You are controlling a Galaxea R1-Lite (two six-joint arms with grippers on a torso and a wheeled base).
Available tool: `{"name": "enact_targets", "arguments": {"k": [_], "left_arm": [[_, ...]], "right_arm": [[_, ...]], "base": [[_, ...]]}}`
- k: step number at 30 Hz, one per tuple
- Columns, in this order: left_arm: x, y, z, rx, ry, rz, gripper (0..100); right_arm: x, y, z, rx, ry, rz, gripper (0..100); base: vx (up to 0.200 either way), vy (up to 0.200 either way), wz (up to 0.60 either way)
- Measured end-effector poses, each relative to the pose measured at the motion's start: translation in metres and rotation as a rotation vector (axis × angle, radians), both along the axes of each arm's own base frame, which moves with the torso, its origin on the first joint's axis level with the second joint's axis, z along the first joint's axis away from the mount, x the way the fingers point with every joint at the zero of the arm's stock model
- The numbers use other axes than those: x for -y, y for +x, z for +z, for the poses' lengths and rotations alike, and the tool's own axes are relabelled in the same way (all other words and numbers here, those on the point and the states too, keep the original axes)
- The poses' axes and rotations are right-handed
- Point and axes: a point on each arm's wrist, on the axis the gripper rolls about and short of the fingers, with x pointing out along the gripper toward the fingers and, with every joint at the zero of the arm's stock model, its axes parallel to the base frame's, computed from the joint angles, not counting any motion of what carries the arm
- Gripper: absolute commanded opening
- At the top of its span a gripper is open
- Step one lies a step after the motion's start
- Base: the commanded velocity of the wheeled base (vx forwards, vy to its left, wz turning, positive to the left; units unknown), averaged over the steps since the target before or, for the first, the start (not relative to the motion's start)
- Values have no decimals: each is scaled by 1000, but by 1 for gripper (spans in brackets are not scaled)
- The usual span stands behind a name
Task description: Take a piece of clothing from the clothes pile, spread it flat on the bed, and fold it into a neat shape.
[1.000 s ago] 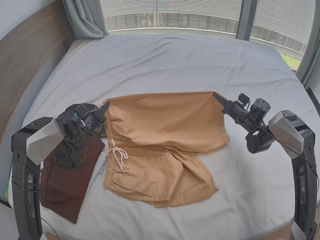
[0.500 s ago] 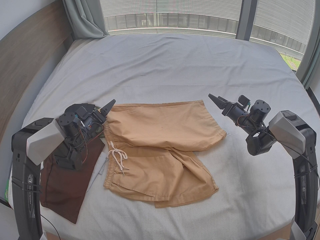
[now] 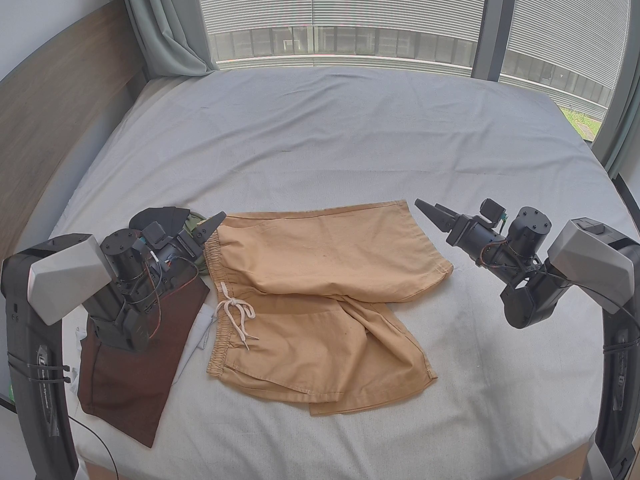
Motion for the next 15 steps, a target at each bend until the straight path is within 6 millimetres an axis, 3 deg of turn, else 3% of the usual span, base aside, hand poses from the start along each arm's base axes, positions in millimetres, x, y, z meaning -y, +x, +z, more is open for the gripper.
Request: {"name": "enact_targets", "arguments": {"k": [9,15], "left_arm": [[-12,-49,13,-89,24,-40,100],[-20,-88,34,-89,55,-88,100]], "right_arm": [[1,-42,2,-59,-57,8,100],[-3,-76,16,-74,-84,32,100]], "base": [[0,0,0],[0,0,0]]}}
